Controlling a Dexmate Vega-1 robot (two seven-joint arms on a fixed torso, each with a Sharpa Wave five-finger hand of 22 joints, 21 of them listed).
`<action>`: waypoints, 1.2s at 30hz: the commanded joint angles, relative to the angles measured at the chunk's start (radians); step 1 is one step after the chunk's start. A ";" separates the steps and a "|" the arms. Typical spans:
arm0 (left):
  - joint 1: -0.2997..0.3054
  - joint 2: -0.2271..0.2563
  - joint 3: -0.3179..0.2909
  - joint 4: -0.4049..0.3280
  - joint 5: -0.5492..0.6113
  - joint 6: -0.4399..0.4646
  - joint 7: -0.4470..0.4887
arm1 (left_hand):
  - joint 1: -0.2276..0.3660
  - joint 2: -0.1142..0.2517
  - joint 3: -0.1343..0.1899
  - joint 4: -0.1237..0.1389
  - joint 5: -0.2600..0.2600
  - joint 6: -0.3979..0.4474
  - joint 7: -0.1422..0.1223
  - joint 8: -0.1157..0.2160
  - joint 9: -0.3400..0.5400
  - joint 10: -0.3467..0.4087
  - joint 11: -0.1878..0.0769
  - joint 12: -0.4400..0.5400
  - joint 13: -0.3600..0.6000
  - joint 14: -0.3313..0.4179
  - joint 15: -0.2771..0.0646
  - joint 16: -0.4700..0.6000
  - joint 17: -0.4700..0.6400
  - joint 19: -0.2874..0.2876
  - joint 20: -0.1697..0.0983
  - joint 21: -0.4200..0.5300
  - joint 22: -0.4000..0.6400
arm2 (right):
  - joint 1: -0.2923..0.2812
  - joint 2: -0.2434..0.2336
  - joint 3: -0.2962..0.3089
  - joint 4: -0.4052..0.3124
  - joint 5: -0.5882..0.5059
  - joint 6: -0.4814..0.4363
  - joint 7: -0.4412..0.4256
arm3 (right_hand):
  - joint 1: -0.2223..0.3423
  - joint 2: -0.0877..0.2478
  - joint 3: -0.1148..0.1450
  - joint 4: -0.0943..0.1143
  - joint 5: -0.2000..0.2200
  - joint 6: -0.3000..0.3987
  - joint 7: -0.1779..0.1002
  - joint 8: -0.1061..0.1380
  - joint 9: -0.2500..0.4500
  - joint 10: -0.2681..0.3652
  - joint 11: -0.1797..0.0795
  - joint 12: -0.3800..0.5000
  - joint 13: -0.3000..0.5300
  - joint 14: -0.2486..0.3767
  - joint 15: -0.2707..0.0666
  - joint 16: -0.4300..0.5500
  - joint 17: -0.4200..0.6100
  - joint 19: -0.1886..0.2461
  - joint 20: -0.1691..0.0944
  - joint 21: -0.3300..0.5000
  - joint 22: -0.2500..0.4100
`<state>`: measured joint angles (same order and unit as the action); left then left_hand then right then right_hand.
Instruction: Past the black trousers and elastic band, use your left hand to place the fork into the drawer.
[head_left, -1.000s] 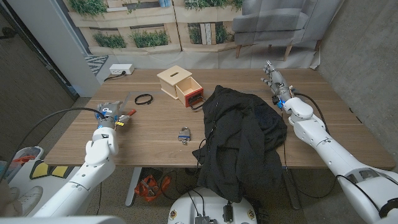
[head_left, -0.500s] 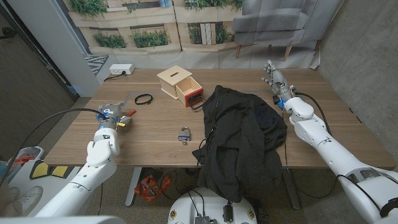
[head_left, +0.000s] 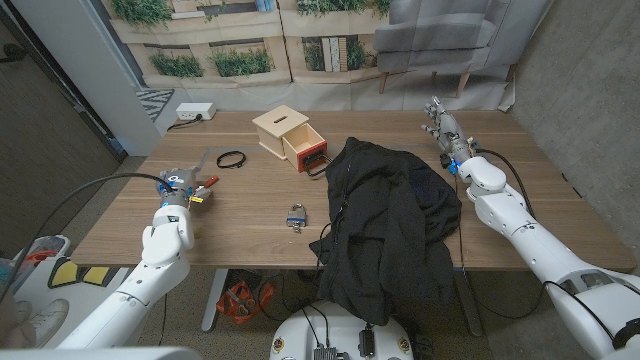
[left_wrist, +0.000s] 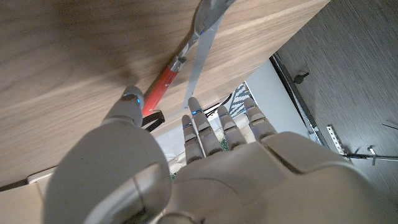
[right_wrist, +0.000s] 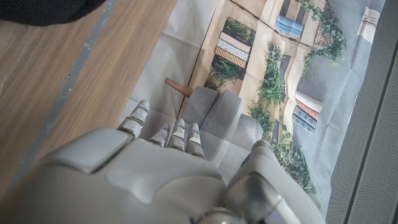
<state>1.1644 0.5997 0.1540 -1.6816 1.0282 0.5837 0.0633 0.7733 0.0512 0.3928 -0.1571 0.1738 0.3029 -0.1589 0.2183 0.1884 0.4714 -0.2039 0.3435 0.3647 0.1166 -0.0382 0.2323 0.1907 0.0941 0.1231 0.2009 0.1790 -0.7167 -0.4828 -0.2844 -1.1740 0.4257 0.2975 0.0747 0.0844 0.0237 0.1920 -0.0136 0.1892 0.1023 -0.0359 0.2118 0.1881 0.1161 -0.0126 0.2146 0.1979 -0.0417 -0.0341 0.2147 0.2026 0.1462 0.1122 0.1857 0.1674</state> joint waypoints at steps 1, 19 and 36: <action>0.001 0.003 0.006 -0.019 0.013 0.019 -0.029 | 0.006 0.007 -0.005 0.002 0.002 0.006 -0.002 0.001 0.002 0.010 0.002 -0.003 0.004 0.009 -0.033 -0.006 0.000 0.003 0.009 0.002 0.003 | 0.014 -0.001 -0.006 0.019 -0.010 0.031 0.013 | -0.006 -0.002 -0.001 0.002 0.002 0.012 0.000 0.008 0.005 0.007 -0.004 0.003 0.002 0.001 -0.017 0.003 0.004 0.008 -0.001 0.008 0.003; 0.002 0.018 0.003 -0.022 0.012 -0.007 -0.037 | 0.012 0.007 -0.009 0.002 0.002 0.009 -0.004 -0.003 0.002 0.013 0.000 -0.006 0.006 0.012 -0.034 -0.006 0.000 0.004 0.007 0.003 0.003 | 0.010 -0.010 -0.026 0.008 -0.027 0.023 -0.006 | 0.056 0.024 0.030 -0.035 0.004 0.008 -0.006 0.003 0.004 0.007 -0.010 -0.003 0.001 0.001 -0.024 -0.002 -0.002 0.007 -0.003 0.005 0.003; -0.008 0.036 0.008 -0.011 0.017 -0.054 -0.020 | 0.031 0.014 -0.006 -0.003 0.004 0.014 -0.014 -0.005 0.002 0.021 0.001 -0.009 0.008 0.015 -0.035 -0.007 0.000 0.007 0.008 0.003 0.003 | 0.003 -0.015 -0.015 0.003 -0.020 0.037 -0.028 | 0.031 0.017 0.018 -0.024 0.002 0.005 -0.006 -0.001 0.005 0.007 -0.006 -0.005 0.002 0.001 -0.022 0.000 0.002 0.009 -0.003 0.005 0.003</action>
<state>1.1636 0.6209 0.1579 -1.6988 1.0404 0.5592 0.0393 0.7942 0.0643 0.3845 -0.1569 0.1738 0.3101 -0.1662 0.2142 0.1883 0.4816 -0.1997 0.3397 0.3693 0.1208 -0.0340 0.2244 0.1907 0.0977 0.1268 0.2009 0.1789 -0.7111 -0.4985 -0.3094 -1.1809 0.3952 0.3205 0.0535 0.1216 0.0397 0.2151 -0.0369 0.1892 0.1026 -0.0362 0.2118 0.1881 0.1174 -0.0218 0.2105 0.1987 -0.0419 -0.0340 0.2108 0.2027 0.1471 0.1110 0.1857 0.1676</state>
